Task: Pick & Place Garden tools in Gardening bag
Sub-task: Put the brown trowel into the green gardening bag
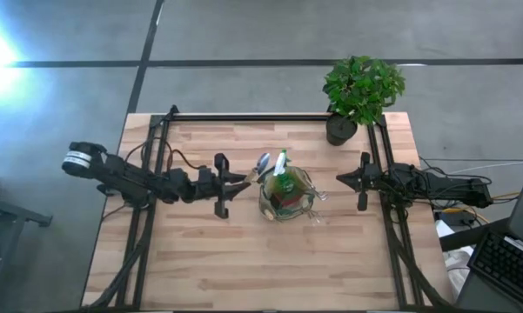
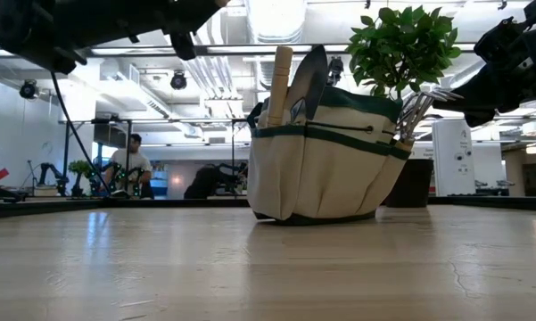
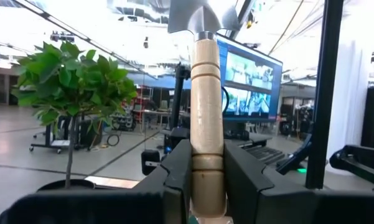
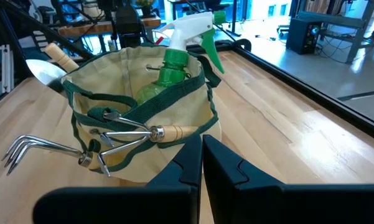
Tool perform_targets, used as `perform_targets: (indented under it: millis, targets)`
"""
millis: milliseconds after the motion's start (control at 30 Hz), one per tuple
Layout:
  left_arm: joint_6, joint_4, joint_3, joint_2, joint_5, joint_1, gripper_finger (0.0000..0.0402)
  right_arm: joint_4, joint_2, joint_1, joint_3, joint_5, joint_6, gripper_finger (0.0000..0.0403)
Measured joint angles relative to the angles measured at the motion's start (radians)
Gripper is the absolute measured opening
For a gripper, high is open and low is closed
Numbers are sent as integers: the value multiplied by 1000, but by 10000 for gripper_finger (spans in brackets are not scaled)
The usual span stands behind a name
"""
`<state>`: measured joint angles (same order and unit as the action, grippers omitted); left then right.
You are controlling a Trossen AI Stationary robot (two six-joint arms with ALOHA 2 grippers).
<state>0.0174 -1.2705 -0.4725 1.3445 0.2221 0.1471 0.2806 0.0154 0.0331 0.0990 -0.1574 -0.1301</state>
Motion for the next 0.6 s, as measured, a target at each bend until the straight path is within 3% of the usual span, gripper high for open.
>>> perform_targets:
  millis: [367, 600]
  targets:
    - [-18, 2, 0, 1, 7, 0, 66, -34, 0, 0, 0, 0, -44, 8]
    - [-18, 5, 0, 1, 18, -1, 66, -319, 0, 0, 0, 19, -146, 8]
